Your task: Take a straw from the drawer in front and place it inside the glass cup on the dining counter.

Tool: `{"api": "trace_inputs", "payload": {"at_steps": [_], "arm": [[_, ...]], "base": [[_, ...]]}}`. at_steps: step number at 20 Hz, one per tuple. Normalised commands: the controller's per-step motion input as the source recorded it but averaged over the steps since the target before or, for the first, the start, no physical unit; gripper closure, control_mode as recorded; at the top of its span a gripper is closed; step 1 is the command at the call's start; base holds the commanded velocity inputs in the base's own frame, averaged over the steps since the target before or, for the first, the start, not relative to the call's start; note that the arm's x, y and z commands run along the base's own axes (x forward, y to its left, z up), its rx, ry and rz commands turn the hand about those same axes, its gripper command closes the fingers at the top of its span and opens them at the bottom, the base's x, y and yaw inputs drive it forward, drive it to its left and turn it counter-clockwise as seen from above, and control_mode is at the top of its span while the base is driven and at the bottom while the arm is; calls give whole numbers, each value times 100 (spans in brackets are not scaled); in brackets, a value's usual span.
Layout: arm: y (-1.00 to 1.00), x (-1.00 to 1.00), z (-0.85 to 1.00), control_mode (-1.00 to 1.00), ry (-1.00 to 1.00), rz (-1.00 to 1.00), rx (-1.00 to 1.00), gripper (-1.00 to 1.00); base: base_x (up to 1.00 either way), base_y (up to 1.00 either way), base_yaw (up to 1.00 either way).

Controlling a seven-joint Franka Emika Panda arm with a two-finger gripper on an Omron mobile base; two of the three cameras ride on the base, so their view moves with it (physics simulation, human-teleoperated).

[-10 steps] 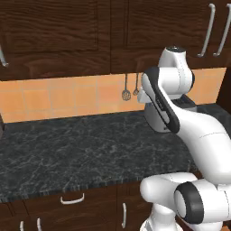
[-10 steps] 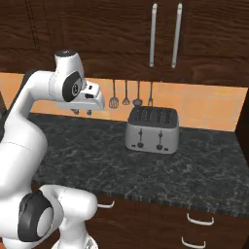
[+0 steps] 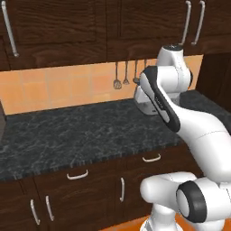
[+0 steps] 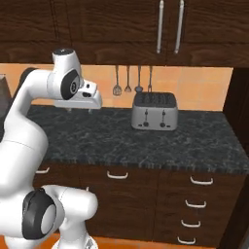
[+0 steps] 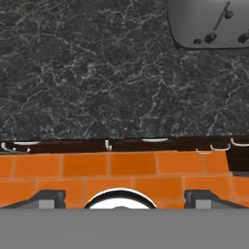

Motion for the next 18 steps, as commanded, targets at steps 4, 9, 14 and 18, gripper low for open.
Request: {"api": "trace_inputs", "payload": {"at_steps": [4,9,14,18], "arm": [[0,0,0,100,0,0,0,-100],[0,0,0,100,0,0,0,-100],[0,0,0,100,0,0,0,-100],[0,0,0,100,0,0,0,-100]], "base": [[-12,66,-51],[0,66,-49],[17,56,-50],[22,55,-51]]}}
